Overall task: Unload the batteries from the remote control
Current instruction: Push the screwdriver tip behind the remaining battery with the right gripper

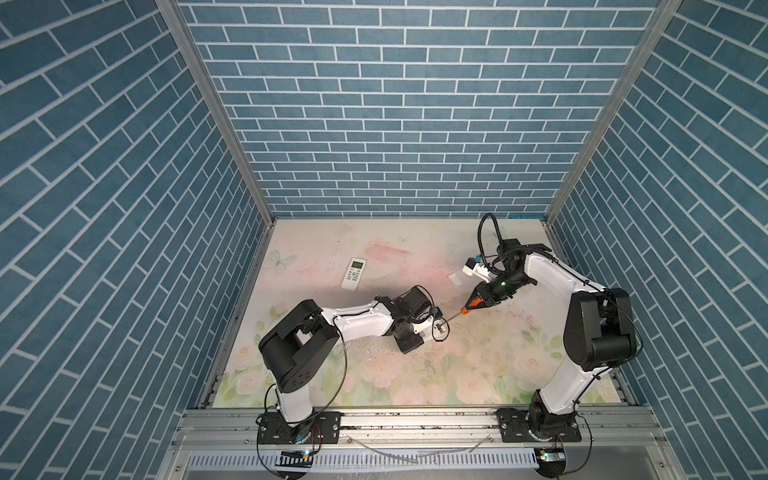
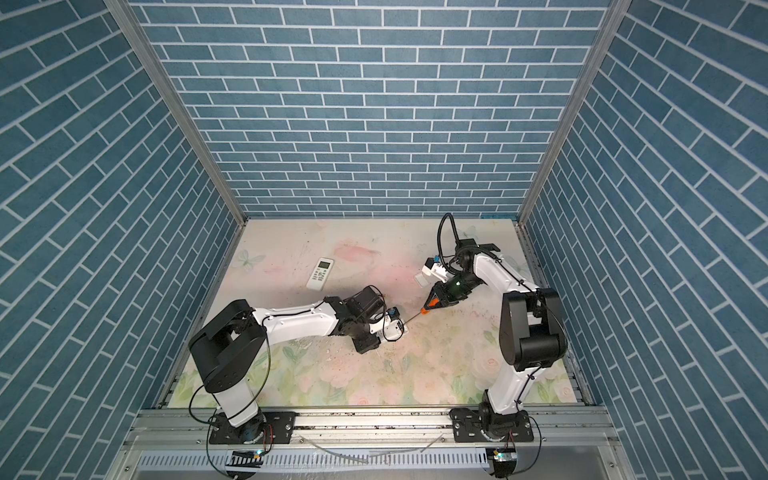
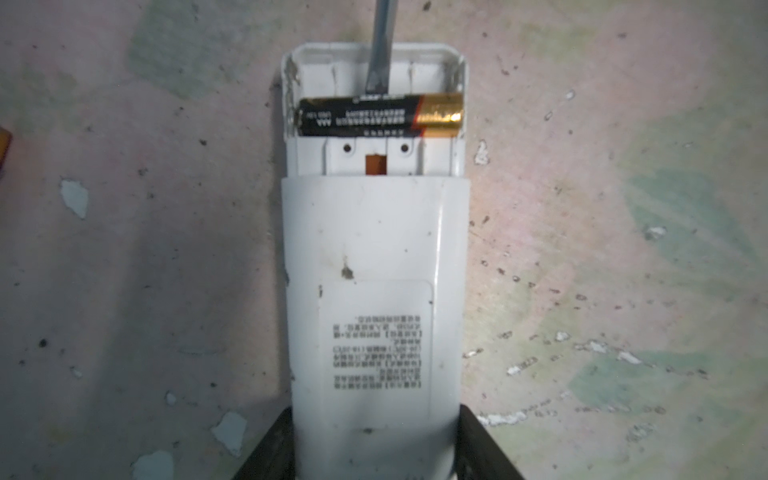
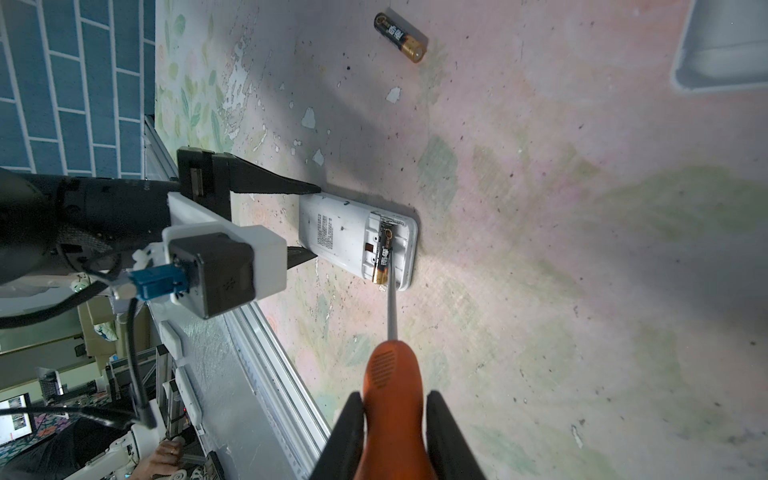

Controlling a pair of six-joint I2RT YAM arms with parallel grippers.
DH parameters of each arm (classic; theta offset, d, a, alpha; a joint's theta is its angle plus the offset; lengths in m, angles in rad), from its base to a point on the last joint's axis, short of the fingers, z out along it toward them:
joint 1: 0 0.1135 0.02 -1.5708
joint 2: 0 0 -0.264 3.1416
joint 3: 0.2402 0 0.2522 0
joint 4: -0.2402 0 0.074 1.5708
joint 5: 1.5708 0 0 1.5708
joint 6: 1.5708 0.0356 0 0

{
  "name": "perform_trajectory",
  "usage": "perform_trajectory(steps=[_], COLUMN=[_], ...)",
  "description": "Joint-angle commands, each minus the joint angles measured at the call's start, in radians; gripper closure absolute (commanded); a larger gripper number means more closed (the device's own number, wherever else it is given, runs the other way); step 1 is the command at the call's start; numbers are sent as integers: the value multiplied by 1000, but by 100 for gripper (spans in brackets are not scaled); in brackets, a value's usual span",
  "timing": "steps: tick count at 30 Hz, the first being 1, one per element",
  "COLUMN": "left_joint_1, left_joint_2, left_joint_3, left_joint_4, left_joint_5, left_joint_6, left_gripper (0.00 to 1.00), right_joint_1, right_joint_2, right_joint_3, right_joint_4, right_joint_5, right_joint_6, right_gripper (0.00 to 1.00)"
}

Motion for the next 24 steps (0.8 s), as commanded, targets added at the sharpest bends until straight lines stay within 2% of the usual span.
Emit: perform_trajectory(steps=[1, 24], left_joint_1=[-6, -6], left_joint_2=[44, 22], left_joint_3=[-6, -26], left_joint_4=[44, 57], left_joint_5=[-3, -41], left_joint_6=[-1, -44], left_gripper=[80, 80], right_joint_1=[3, 5], right_joint_2=[23, -67], right_joint_3=[32, -38], right_joint_4=[-53, -49], right_joint_5=[-84, -54], right_joint_6=[-38, 30], right_gripper=[100, 100])
